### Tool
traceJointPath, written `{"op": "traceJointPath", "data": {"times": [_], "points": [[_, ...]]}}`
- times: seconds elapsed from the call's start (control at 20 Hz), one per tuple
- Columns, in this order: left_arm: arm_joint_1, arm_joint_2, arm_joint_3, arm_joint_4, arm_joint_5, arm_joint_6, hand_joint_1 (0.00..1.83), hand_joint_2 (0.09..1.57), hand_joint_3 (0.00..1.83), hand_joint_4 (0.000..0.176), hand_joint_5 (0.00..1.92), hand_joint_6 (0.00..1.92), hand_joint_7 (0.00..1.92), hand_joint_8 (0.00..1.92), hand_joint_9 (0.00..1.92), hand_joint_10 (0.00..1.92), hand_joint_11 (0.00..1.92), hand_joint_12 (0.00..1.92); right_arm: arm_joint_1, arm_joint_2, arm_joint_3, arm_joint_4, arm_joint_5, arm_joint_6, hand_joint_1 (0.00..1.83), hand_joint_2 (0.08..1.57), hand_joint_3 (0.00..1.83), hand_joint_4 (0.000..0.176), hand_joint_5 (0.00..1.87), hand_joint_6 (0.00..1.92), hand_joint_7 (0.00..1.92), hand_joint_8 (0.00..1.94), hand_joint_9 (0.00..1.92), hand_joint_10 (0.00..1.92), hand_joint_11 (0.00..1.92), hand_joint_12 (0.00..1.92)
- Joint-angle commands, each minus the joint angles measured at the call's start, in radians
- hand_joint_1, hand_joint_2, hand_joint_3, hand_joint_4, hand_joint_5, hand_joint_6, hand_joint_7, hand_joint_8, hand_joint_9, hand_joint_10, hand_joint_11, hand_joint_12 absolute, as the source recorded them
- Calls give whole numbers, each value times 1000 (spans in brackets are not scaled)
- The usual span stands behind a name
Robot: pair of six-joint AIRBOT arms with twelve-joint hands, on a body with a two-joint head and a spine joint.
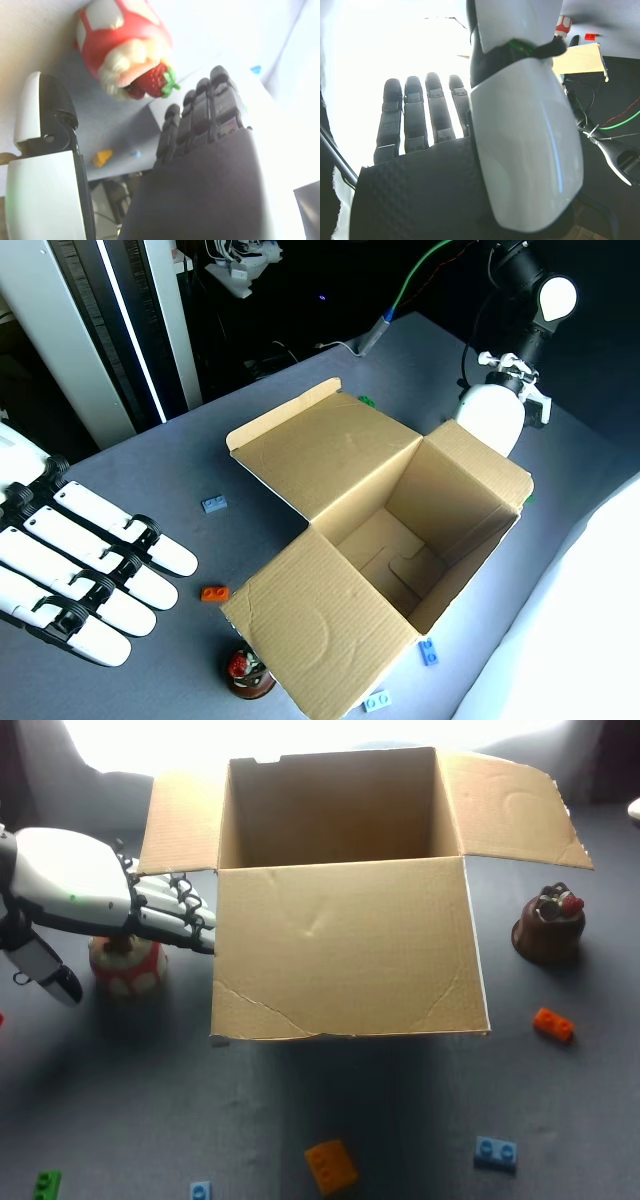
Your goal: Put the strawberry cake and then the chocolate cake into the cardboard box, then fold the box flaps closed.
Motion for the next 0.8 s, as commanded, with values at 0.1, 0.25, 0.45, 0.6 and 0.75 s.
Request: {"op": "traceJointPath", "data": {"times": [0.1, 0.25, 0.45, 0.6, 0.75], "points": [[8, 5, 2, -78, 14, -7, 1195, 926, 0, 69, 0, 0, 0, 0, 0, 0, 0, 136, 7, 11, -1, -7, 118, -9, 1068, 995, 2, 14, 0, 0, 44, 5, 62, 7, 0, 148], [22, 2, 3, -81, 31, -1, 1193, 914, 0, 71, 10, 1, 0, 0, 0, 0, 0, 115, 7, 11, -1, -7, 118, -12, 1062, 993, 1, 12, 0, 0, 51, 2, 72, 6, 0, 241], [42, -5, 4, -95, 52, 18, 1193, 922, 0, 67, 1, 0, 0, 0, 0, 0, 0, 119, 7, 11, -1, -7, 119, -13, 1055, 998, 1, 10, 0, 0, 55, 0, 73, 1, 0, 233], [45, -11, 4, -96, 60, 27, 1208, 925, 0, 68, 17, 5, 0, 0, 2, 1, 0, 129, 7, 11, -1, -7, 121, -13, 1048, 1002, 2, 10, 0, 0, 57, 2, 75, 4, 0, 192], [46, -22, 9, -97, 66, 52, 1203, 925, 0, 75, 7, 1, 0, 0, 25, 6, 0, 275, 7, 11, -1, -7, 121, -13, 1048, 1001, 0, 9, 0, 0, 67, 2, 80, 3, 0, 257]]}}
